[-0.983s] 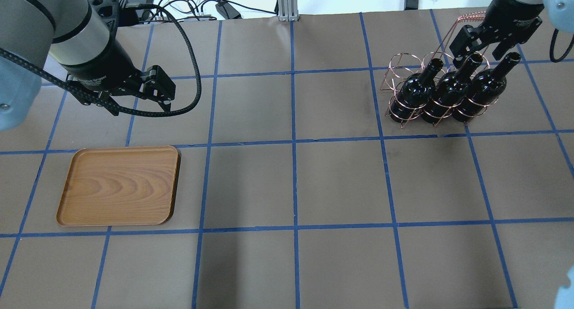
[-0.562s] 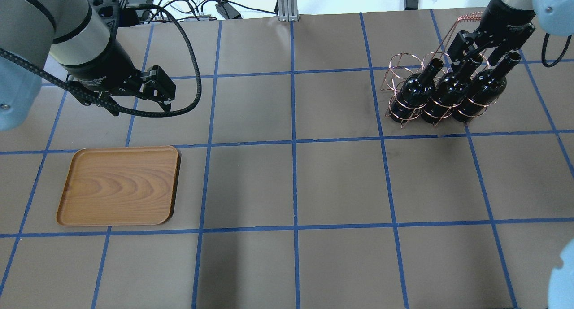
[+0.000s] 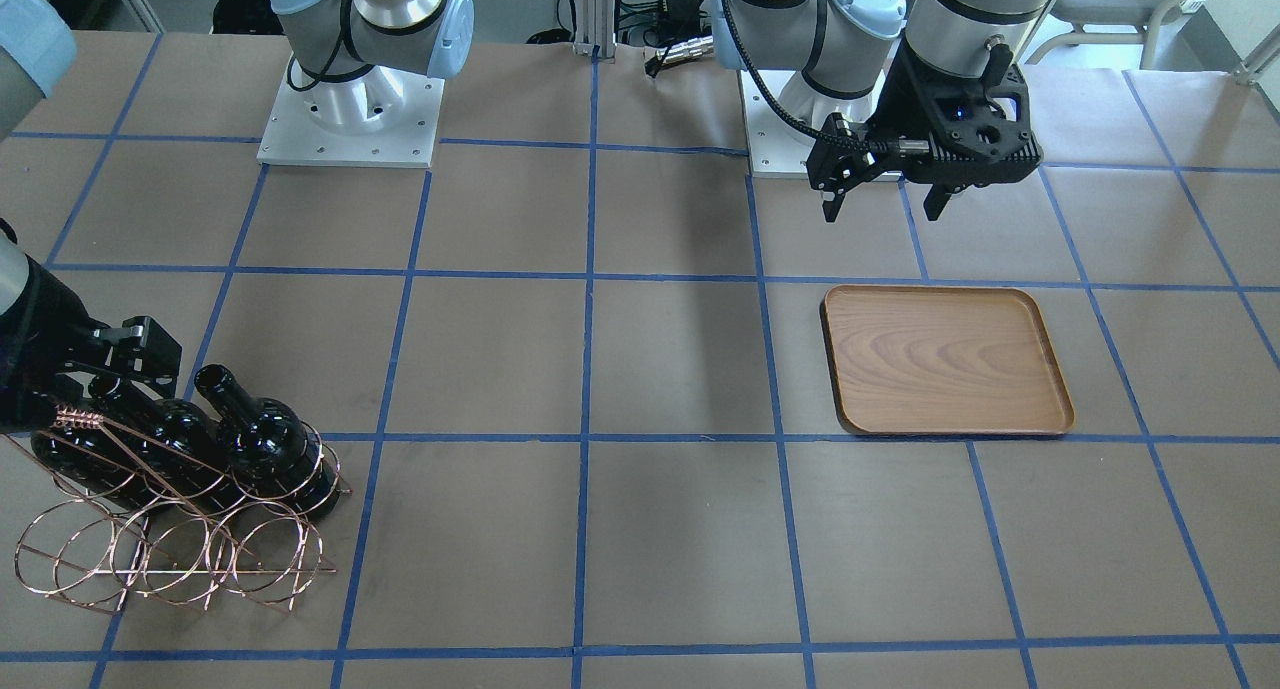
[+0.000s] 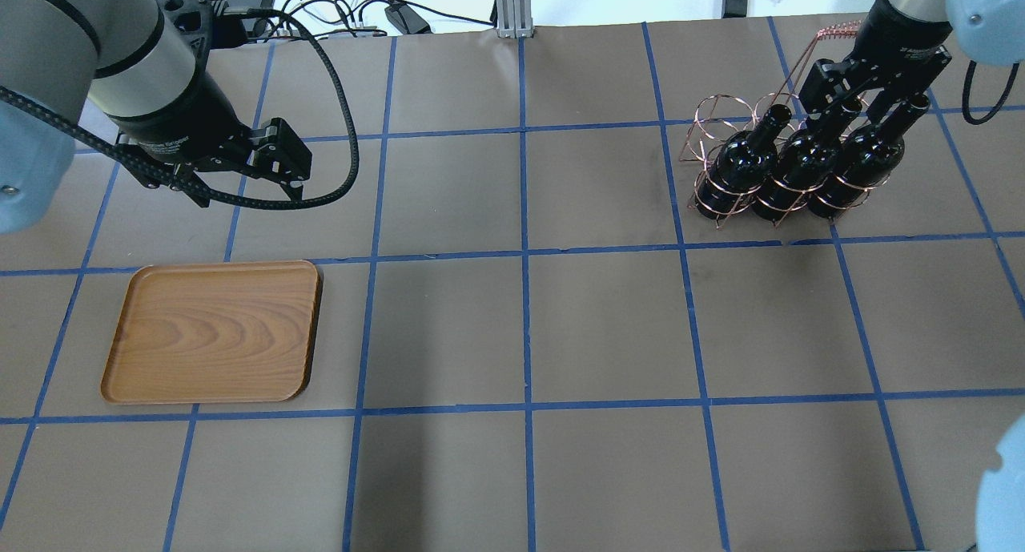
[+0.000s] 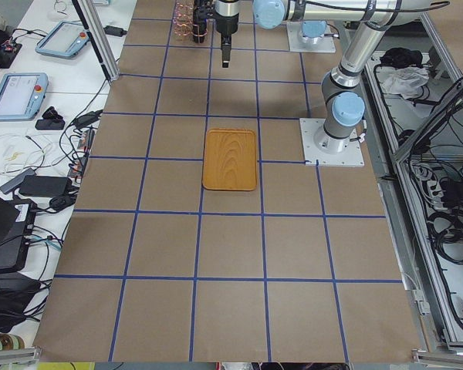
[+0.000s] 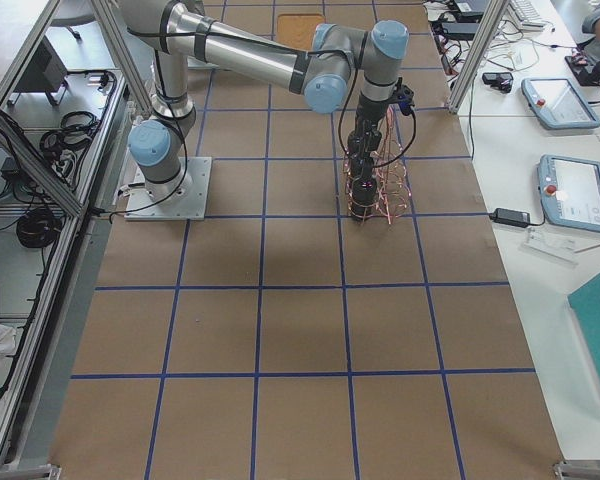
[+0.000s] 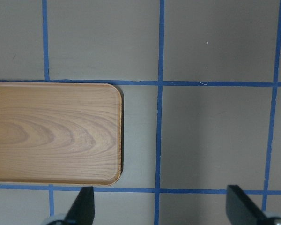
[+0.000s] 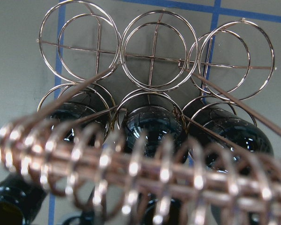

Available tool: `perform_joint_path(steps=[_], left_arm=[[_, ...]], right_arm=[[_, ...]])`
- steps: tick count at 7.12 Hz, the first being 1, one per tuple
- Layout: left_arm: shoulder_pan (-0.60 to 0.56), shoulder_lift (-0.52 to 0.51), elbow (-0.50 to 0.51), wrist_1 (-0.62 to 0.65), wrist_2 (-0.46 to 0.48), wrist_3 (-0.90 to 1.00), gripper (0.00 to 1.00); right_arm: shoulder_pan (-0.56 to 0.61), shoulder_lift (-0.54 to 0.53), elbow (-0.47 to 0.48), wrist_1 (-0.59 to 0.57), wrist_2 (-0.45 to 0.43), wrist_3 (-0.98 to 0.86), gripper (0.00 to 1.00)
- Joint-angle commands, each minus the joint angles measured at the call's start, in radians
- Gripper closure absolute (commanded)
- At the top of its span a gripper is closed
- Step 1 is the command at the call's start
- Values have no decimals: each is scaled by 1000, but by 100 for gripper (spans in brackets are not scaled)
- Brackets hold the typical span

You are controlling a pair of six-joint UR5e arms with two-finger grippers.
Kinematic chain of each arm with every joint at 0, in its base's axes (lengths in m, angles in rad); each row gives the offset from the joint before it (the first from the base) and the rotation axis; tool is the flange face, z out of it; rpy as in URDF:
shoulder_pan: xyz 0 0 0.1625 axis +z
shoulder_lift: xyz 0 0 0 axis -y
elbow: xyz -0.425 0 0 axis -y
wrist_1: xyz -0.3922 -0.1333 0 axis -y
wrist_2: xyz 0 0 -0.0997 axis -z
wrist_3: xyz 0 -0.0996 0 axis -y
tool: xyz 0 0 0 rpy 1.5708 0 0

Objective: Take wine from basket and place on tray
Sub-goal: 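Close the right gripper on the neck of the nearest dark bottle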

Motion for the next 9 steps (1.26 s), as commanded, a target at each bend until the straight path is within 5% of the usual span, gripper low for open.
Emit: perform_joint_path(steps=[1,7,9], left_arm=[[0,0,0,-1,9,0,0],[0,0,-5,-1,9,0,0],[0,0,-5,-1,10,0,0]], right_arm=[[0,0,0,1,0,3,48],[3,-6,-12,10,-39,1,100],[8,-79,-72,112,-40,3,100]])
